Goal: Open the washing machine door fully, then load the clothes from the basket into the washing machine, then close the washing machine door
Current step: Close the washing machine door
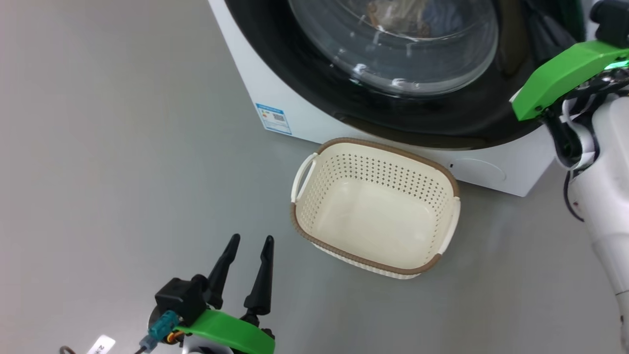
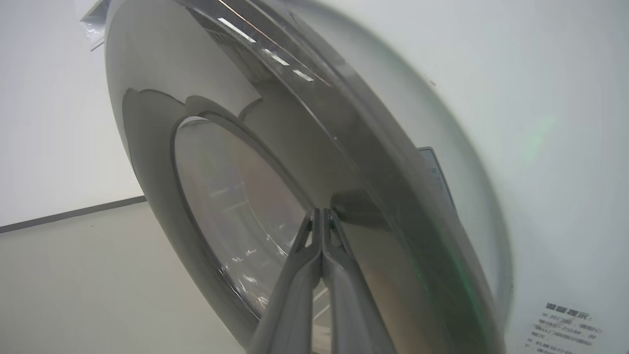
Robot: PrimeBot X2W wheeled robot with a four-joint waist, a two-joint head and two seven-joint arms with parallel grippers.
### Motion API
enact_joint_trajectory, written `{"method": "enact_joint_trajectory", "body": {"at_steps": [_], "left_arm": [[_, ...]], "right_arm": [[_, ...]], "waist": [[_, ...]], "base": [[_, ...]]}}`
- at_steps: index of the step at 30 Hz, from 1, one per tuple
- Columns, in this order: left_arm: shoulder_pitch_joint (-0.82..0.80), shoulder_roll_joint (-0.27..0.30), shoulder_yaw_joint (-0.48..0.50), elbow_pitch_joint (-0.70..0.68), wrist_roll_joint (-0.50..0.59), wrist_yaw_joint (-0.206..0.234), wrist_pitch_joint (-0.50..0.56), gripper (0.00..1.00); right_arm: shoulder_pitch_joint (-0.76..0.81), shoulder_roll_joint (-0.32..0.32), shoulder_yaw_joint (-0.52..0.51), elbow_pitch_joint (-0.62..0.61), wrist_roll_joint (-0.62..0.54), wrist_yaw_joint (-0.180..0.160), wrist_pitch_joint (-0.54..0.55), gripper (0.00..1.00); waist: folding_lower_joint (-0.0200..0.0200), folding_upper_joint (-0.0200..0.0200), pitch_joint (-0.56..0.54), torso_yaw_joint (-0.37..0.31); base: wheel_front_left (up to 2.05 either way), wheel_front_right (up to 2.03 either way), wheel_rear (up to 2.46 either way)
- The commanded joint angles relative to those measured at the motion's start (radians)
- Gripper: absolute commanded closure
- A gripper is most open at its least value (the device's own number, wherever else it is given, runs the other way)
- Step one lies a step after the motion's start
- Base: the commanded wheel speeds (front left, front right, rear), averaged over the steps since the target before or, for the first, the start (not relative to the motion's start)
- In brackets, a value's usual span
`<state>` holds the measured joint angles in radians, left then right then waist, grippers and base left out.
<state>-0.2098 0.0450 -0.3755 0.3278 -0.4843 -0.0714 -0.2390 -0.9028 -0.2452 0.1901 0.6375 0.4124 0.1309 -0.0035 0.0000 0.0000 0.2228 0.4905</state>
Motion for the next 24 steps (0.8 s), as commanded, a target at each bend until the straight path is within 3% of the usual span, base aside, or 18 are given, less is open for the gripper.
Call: {"method": "enact_joint_trajectory", "body": {"at_steps": [1, 9, 24], "left_arm": [[-0.032, 0.008, 0.021, -0.009, -0.01, -0.004, -0.013, 0.0], [-0.039, 0.006, -0.007, 0.017, -0.033, -0.001, -0.02, 0.0], [-0.031, 0.005, 0.0, 0.007, -0.042, 0.009, -0.023, 0.0]], "right_arm": [[-0.043, -0.004, 0.0, 0.0, -0.006, 0.0, -0.017, 1.0], [-0.099, -0.031, -0.021, 0.128, -0.007, 0.0, -0.063, 1.0], [-0.146, -0.03, 0.038, 0.255, 0.019, 0.0, -0.14, 1.0]], "waist": [[0.0, 0.0, 0.011, 0.026], [0.0, 0.0, -0.001, 0.065], [0.0, 0.0, -0.015, 0.064]], "base": [[0.0, 0.0, 0.0], [0.0, 0.0, 0.0], [0.0, 0.0, 0.0]]}}
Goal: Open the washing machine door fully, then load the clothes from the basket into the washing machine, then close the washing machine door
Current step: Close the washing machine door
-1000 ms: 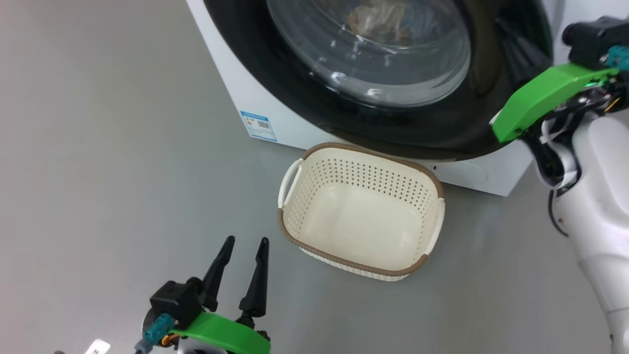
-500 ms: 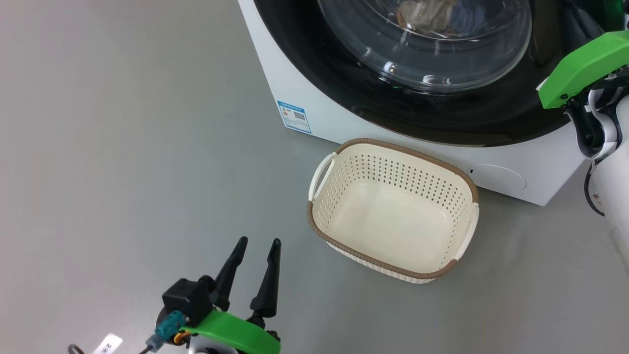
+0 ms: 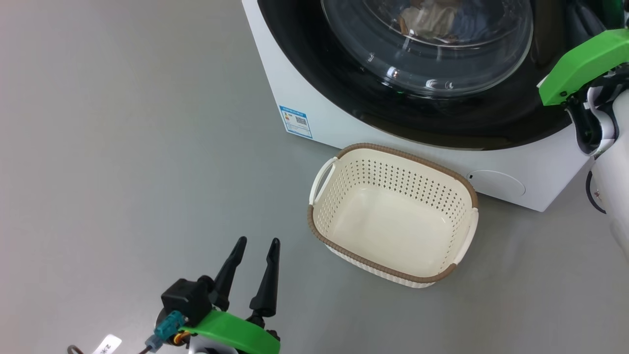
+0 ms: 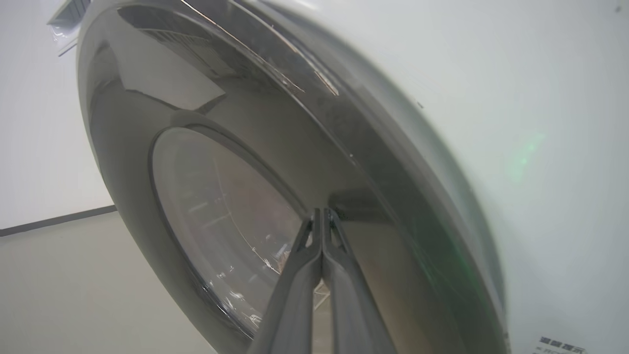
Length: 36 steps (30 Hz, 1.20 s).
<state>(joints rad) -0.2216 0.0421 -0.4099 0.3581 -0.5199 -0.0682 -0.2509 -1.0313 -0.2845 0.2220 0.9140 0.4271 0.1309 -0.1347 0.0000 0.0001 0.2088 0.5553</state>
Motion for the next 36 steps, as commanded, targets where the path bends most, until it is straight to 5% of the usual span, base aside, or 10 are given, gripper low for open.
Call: {"method": "enact_joint_trajectory", "body": {"at_steps": [1, 17, 26, 27, 30, 31, 32, 33, 36], "left_arm": [[-0.018, 0.008, 0.034, -0.023, -0.006, 0.005, -0.011, 0.0], [-0.026, 0.017, 0.057, -0.002, 0.021, 0.0, -0.011, 0.0], [-0.039, 0.032, 0.068, 0.001, 0.031, 0.006, -0.011, 0.0], [-0.042, 0.038, 0.071, 0.0, 0.033, 0.008, -0.011, 0.0], [-0.045, 0.048, 0.074, 0.001, 0.035, 0.013, -0.011, 0.0], [-0.044, 0.052, 0.075, 0.0, 0.037, 0.016, -0.011, 0.0], [-0.044, 0.052, 0.075, 0.0, 0.037, 0.016, -0.011, 0.0], [-0.044, 0.055, 0.075, -0.001, 0.039, 0.017, -0.011, 0.0], [-0.043, 0.065, 0.073, -0.004, 0.045, 0.023, -0.007, 0.0]], "right_arm": [[-0.013, 0.012, 0.018, -0.022, 0.01, 0.0, -0.011, 1.0], [0.147, -0.024, 0.168, -0.172, 0.091, 0.0, -0.025, 1.0], [0.323, -0.032, 0.094, -0.311, 0.048, 0.0, -0.075, 1.0], [0.365, -0.024, 0.065, -0.332, 0.03, 0.0, -0.073, 0.73], [0.422, -0.008, 0.025, -0.361, 0.003, 0.0, -0.063, 0.51], [0.44, -0.001, 0.013, -0.374, -0.006, 0.0, -0.061, 0.18], [0.44, -0.001, 0.013, -0.374, -0.006, 0.0, -0.061, 0.18], [0.457, 0.005, 0.002, -0.387, -0.015, 0.0, -0.057, 0.0], [0.51, 0.029, -0.031, -0.43, -0.04, 0.0, -0.046, 0.0]], "waist": [[0.0, -0.0001, -0.004, -0.002], [0.0, -0.0001, -0.044, -0.083], [0.0, -0.0001, -0.067, -0.172], [0.0, -0.0001, -0.072, -0.194], [0.0, -0.0001, -0.083, -0.224], [0.0, -0.0001, -0.087, -0.233], [0.0, -0.0001, -0.087, -0.233], [0.0, -0.0001, -0.09, -0.243], [0.0, -0.0001, -0.103, -0.272]], "base": [[0.0, 0.0, 0.0], [0.0, 0.0, 0.0], [0.0, 0.0, 0.0], [0.0, 0.0, 0.0], [0.0, 0.0, 0.0], [0.0, 0.0, 0.0], [0.0, 0.0, 0.0], [0.0, 0.0, 0.0], [0.0, 0.0, 0.0]]}}
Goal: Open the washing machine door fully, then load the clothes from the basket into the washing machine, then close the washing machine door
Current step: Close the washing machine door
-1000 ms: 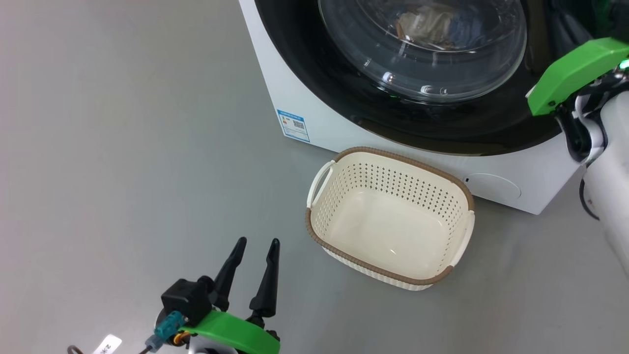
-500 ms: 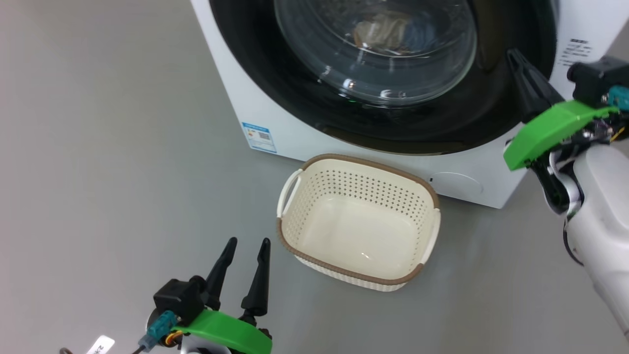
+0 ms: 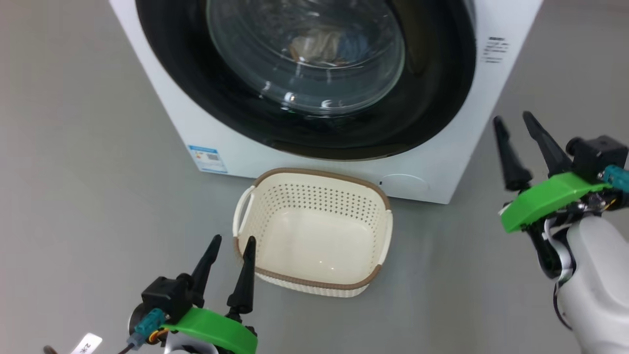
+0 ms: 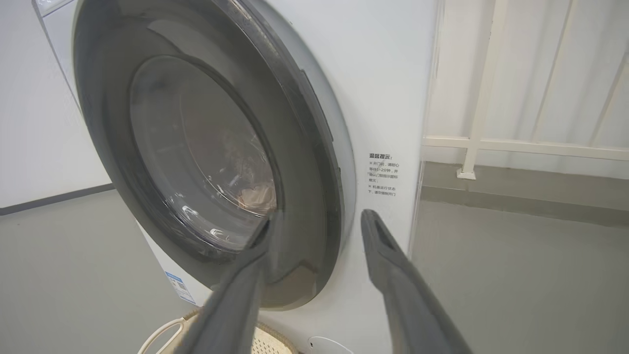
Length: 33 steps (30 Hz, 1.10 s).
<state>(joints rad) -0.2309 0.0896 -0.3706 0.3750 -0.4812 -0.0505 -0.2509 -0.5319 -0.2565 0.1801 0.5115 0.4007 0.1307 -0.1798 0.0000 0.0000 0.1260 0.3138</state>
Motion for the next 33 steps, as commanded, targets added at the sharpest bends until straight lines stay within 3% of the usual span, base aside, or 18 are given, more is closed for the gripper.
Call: {"method": "enact_joint_trajectory", "body": {"at_steps": [1, 18, 33], "left_arm": [[-0.034, 0.025, 0.032, -0.02, 0.012, 0.01, -0.004, 0.0], [0.031, 0.101, 0.056, -0.068, 0.013, 0.063, 0.039, 0.0], [0.092, 0.145, 0.078, -0.117, 0.018, 0.132, 0.069, 0.0]], "right_arm": [[0.029, 0.01, 0.0, -0.042, -0.022, 0.0, 0.003, 0.0], [0.37, 0.135, -0.201, -0.307, -0.117, 0.0, 0.09, 0.0], [0.568, 0.2, -0.289, -0.513, -0.154, 0.0, 0.165, 0.0]], "waist": [[0.0, 0.0, -0.027, -0.041], [0.0, 0.0, -0.092, -0.192], [0.0, 0.0, -0.128, -0.219]], "base": [[0.0, 0.0, 0.0], [0.0, 0.0, 0.0], [0.0, 0.0, 0.0]]}}
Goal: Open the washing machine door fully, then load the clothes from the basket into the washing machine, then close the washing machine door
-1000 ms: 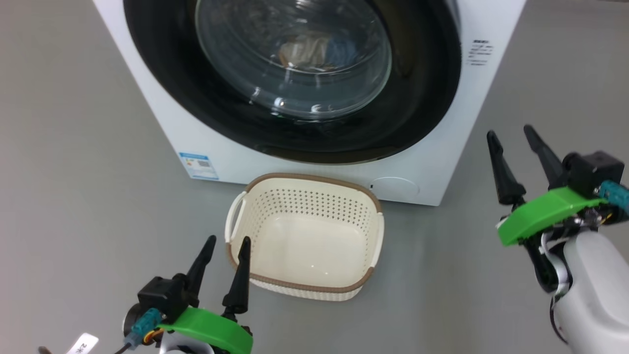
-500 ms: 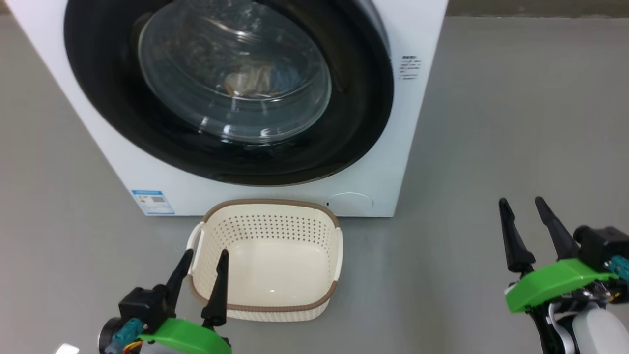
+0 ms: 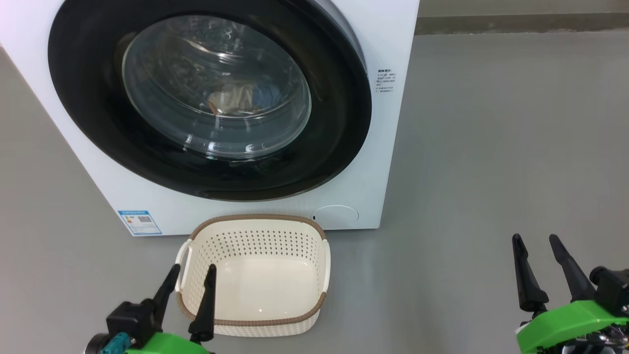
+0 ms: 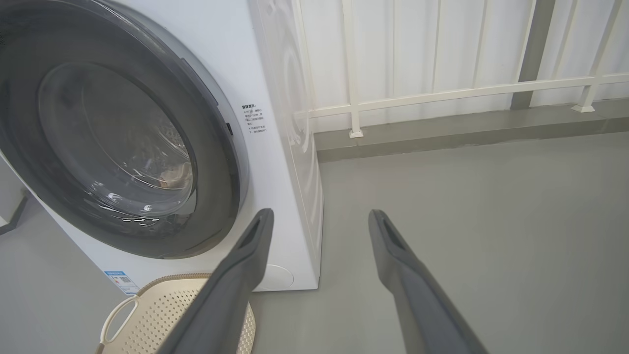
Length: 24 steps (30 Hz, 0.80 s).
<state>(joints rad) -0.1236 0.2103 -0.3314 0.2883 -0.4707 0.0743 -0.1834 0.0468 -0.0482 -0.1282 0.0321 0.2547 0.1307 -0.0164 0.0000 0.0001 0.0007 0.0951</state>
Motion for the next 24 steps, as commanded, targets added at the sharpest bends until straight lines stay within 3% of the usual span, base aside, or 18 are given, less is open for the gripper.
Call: {"method": "enact_joint_trajectory", "body": {"at_steps": [1, 24], "left_arm": [[-0.011, 0.024, 0.041, -0.034, 0.004, 0.01, 0.002, 0.0], [0.025, 0.031, 0.041, -0.076, -0.008, 0.044, -0.001, 0.0]], "right_arm": [[-0.001, -0.007, 0.018, -0.042, -0.008, 0.0, 0.005, 0.0], [0.079, -0.002, 0.019, -0.116, 0.005, 0.0, 0.039, 0.0]], "waist": [[0.0, -0.0001, -0.004, 0.0], [0.0, -0.0001, -0.007, -0.002]], "base": [[0.0, 0.0, 0.0], [0.0, 0.0, 0.0]]}}
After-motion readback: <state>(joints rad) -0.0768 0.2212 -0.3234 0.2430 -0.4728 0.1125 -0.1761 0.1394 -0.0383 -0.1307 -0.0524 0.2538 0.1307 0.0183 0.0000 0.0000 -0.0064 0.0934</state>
